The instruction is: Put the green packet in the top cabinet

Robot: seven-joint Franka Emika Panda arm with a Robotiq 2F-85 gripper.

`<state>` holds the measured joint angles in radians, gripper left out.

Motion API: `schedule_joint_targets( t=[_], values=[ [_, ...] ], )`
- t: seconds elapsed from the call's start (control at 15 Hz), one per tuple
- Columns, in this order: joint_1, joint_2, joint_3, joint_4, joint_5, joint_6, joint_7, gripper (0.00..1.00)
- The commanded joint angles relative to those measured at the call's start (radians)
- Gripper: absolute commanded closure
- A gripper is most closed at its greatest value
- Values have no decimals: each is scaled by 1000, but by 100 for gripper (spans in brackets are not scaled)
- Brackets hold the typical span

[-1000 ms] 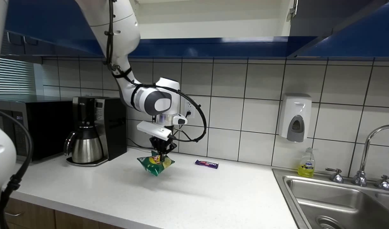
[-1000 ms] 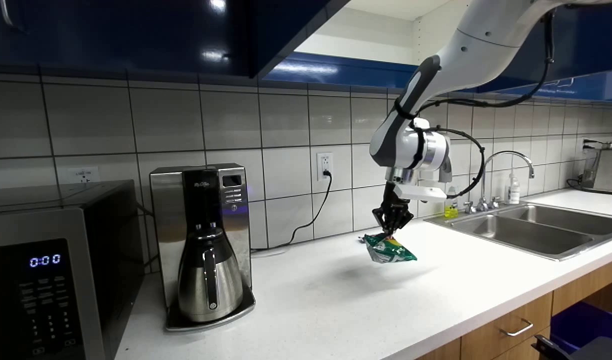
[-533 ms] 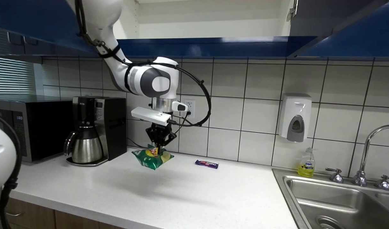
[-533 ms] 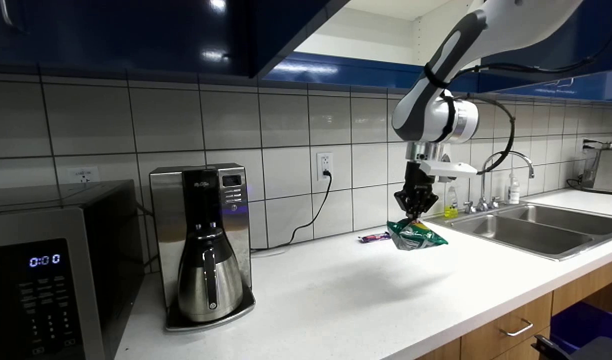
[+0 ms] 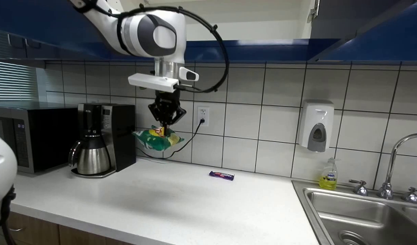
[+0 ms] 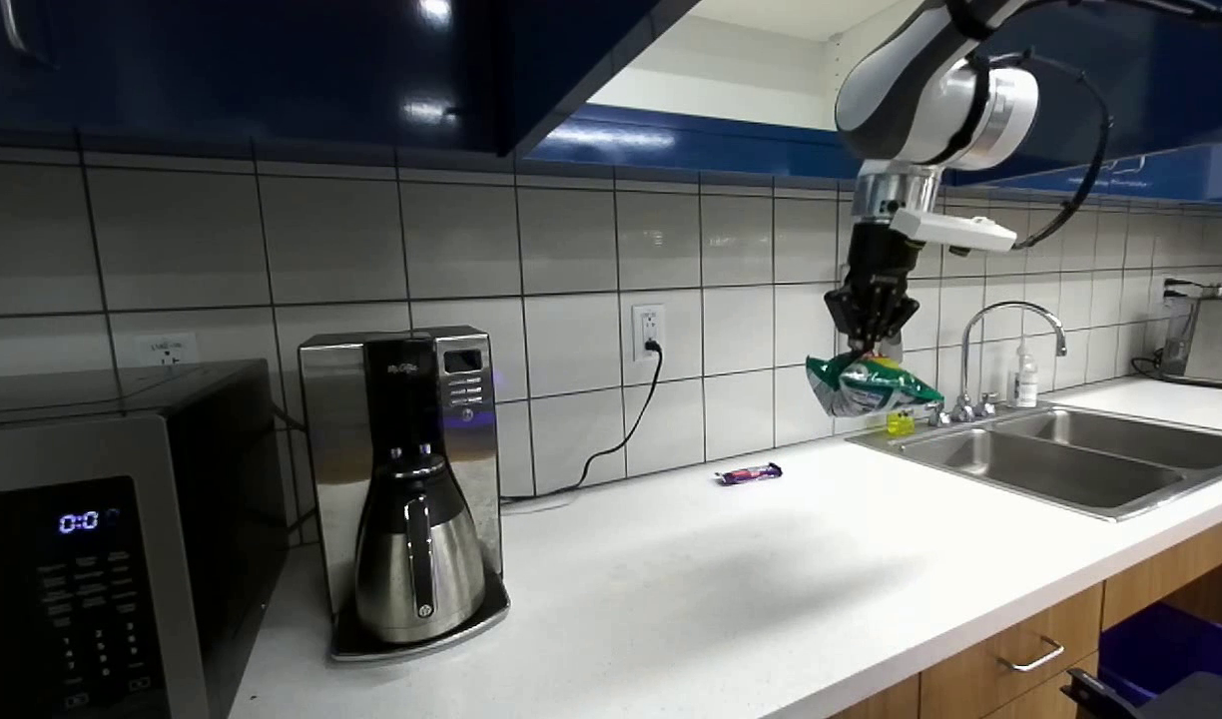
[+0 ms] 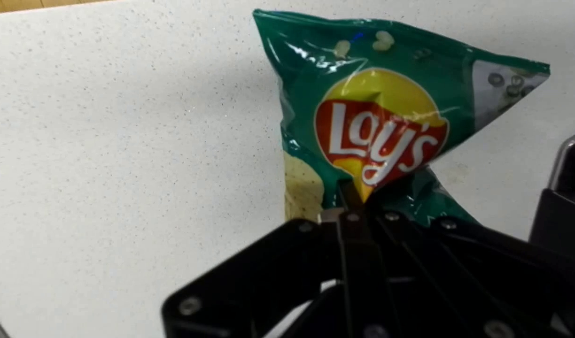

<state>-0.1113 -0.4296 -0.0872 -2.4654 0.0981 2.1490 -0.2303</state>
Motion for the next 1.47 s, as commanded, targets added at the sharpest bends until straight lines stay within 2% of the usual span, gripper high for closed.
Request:
schedule_joint_targets(
  t=[0.0, 0.27, 0.47, 1.0, 1.4],
  values=[
    [17, -153, -1, 36, -27, -133, 42, 100],
    [43, -242, 4, 141, -11, -230, 59, 100],
    [70, -256, 10, 244, 1, -243, 76, 100],
    [119, -218, 42, 502, 0, -245, 132, 100],
    [122, -127, 54, 696, -1, -229, 181, 100]
  ],
)
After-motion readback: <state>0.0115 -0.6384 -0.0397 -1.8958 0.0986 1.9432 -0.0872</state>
